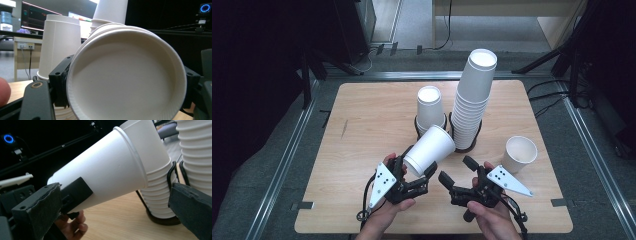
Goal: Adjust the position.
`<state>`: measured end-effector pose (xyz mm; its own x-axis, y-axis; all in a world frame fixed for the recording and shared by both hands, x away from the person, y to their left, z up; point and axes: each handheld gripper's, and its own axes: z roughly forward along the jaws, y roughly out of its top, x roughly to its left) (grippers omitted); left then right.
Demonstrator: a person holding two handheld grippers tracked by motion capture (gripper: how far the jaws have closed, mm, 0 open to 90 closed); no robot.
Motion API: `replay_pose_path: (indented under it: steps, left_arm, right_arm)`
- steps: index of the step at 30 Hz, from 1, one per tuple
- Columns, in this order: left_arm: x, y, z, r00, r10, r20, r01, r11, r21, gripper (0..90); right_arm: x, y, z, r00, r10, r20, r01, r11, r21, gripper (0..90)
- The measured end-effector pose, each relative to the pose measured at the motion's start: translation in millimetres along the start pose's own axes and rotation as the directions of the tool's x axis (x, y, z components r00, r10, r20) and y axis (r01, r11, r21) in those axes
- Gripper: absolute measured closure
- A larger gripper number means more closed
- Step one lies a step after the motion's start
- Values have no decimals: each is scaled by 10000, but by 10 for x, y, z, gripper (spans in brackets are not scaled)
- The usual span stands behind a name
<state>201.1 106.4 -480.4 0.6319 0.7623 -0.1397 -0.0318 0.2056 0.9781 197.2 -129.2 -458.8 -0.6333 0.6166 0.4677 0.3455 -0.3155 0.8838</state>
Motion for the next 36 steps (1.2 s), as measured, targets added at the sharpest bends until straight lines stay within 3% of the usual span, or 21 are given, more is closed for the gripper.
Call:
replay_pose_path:
  steps: [4,8,16,23,26,30,36]
  left_arm:
    - [-10,-22,5,10000,5,38,-5,9999,-100,221]
    - [-25,-32,13,10000,27,60,-26,9999,-142,221]
    - [-64,-67,26,9999,83,136,-81,9999,-128,221]
    - [-119,-104,45,9995,169,267,-165,9997,-163,221]
    - [-136,-119,52,9993,199,327,-195,9997,-122,220]
    - [-169,-137,61,9988,259,427,-254,9996,-105,221]
    - [-238,-174,80,9974,388,607,-384,9992,-73,220]
  right_arm:
    - [-1,0,10,9974,700,-145,-699,9976,14,0]
    - [-19,2,19,9889,1473,-172,-1473,9891,43,0]
    - [-70,5,23,9603,2786,-163,-2785,9604,80,0]
    - [-127,-4,29,9099,4138,-288,-4136,9104,136,0]
    - [-139,-11,33,9012,4325,-276,-4324,9016,98,0]
    - [-152,-11,32,8768,4798,-328,-4797,8774,115,0]
    - [-186,-21,43,8163,5762,-419,-5754,8173,302,0]
